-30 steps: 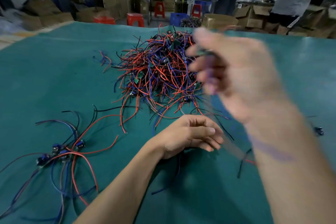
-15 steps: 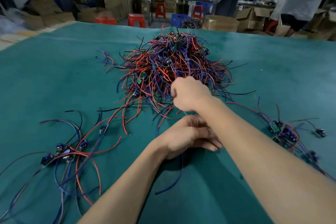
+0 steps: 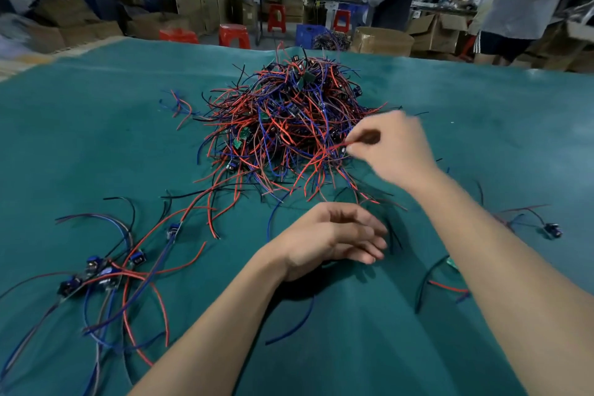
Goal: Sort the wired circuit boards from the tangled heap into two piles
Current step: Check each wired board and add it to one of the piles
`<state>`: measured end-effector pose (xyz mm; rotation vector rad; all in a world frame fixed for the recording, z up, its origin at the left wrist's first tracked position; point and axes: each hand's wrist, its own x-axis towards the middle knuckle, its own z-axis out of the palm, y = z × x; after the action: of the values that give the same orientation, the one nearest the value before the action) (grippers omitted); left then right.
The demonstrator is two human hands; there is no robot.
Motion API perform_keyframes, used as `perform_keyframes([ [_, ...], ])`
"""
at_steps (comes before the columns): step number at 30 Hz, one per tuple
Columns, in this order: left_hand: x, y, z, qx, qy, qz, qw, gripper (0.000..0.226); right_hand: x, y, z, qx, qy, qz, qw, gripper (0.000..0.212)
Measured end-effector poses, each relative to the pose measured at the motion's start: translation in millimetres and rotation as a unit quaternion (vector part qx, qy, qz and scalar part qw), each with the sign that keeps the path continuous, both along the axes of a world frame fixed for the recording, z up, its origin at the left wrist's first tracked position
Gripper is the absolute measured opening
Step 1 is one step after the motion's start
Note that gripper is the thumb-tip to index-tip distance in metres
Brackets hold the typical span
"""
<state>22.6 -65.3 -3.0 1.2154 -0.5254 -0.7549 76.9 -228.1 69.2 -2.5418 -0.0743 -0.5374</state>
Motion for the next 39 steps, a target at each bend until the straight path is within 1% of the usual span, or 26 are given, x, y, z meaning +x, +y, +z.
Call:
perform_keyframes([
  [2, 1, 0, -1, 0.000, 0.003, 0.003, 1.000, 0.018, -16, -11, 25, 0.131, -0.028, -0.003, 0.991, 0.014],
  [3, 1, 0, 0, -0.002, 0.007, 0.006, 1.000, 0.020, -27, -16, 38, 0.204, -0.051, -0.004, 0.978, 0.017],
  [5, 2, 0, 0, -0.008, 0.018, 0.013, 1.000, 0.022, -50, -23, 57, 0.356, -0.086, 0.010, 0.931, 0.019],
  [7, 1, 0, 1, -0.005, 0.024, 0.026, 0.999, 0.018, -68, -25, 62, 0.485, -0.072, 0.040, 0.871, 0.019],
  [9, 1, -3, 2, -0.001, 0.035, 0.047, 0.998, 0.011, -80, -21, 51, 0.554, -0.023, 0.043, 0.831, 0.011],
  [10, 2, -4, 2, -0.004, 0.045, 0.061, 0.997, 0.010, -83, -19, 41, 0.586, 0.007, 0.035, 0.809, 0.009],
  [11, 2, -5, 3, -0.008, 0.057, 0.076, 0.995, 0.013, -86, -16, 32, 0.624, 0.037, 0.023, 0.780, 0.007],
  [12, 3, -5, 3, -0.012, 0.070, 0.092, 0.993, 0.018, -88, -15, 23, 0.665, 0.059, 0.007, 0.744, 0.007],
  [14, 5, -5, 3, -0.012, 0.085, 0.124, 0.989, 0.025, -91, -21, 8, 0.729, 0.066, -0.024, 0.681, 0.019],
  [15, 6, -4, 3, -0.008, 0.084, 0.135, 0.987, 0.026, -93, -22, 1, 0.743, 0.067, -0.033, 0.665, 0.021],
  [17, 7, -3, 3, -0.004, 0.072, 0.138, 0.988, 0.027, -95, -21, -14, 0.753, 0.079, -0.023, 0.652, 0.006],
  [18, 7, -3, 3, -0.007, 0.062, 0.129, 0.990, 0.026, -96, -17, -23, 0.751, 0.083, -0.015, 0.655, 0.006],
  [19, 7, -3, 3, -0.013, 0.048, 0.111, 0.993, 0.024, -95, -11, -31, 0.741, 0.085, -0.013, 0.666, 0.011],
  [20, 5, -2, 3, -0.019, 0.035, 0.090, 0.995, 0.023, -94, -6, -39, 0.715, 0.082, -0.020, 0.694, 0.012],
  [22, 1, -2, 5, -0.024, 0.016, 0.060, 0.998, 0.021, -90, 3, -53, 0.634, 0.066, -0.034, 0.770, 0.010],
  [23, 0, -2, 5, -0.026, 0.006, 0.056, 0.998, 0.017, -89, 7, -57, 0.598, 0.054, -0.038, 0.799, 0.013],
  [24, -1, -2, 4, -0.025, -0.008, 0.058, 0.998, 0.013, -87, 9, -60, 0.577, 0.046, -0.042, 0.815, 0.017],
  [25, -1, -3, 4, -0.018, -0.021, 0.065, 0.998, 0.011, -86, 11, -63, 0.567, 0.042, -0.042, 0.822, 0.019],
  [27, 0, -4, 2, 0.000, -0.036, 0.083, 0.996, 0.017, -84, 13, -70, 0.535, 0.035, -0.034, 0.843, 0.021],
  [29, 1, -4, 1, 0.010, -0.038, 0.089, 0.995, 0.022, -83, 12, -75, 0.465, 0.004, -0.033, 0.885, 0.020],
  [31, 1, -3, 2, 0.015, -0.031, 0.085, 0.996, 0.018, -80, 6, -76, 0.379, -0.038, -0.052, 0.923, 0.019],
  [32, 1, -2, 2, 0.017, -0.029, 0.081, 0.996, 0.017, -80, 1, -75, 0.344, -0.062, -0.064, 0.935, 0.020],
  [34, 1, -3, 1, 0.022, -0.034, 0.072, 0.997, 0.014, -79, -9, -73, 0.303, -0.105, -0.094, 0.942, 0.018],
  [37, 1, -3, -1, 0.036, -0.057, 0.059, 0.996, 0.011, -78, -23, -69, 0.266, -0.152, -0.156, 0.939, 0.015],
  [39, 2, -2, 0, 0.042, -0.070, 0.048, 0.996, 0.004, -78, -32, -67, 0.244, -0.182, -0.195, 0.932, 0.016],
])
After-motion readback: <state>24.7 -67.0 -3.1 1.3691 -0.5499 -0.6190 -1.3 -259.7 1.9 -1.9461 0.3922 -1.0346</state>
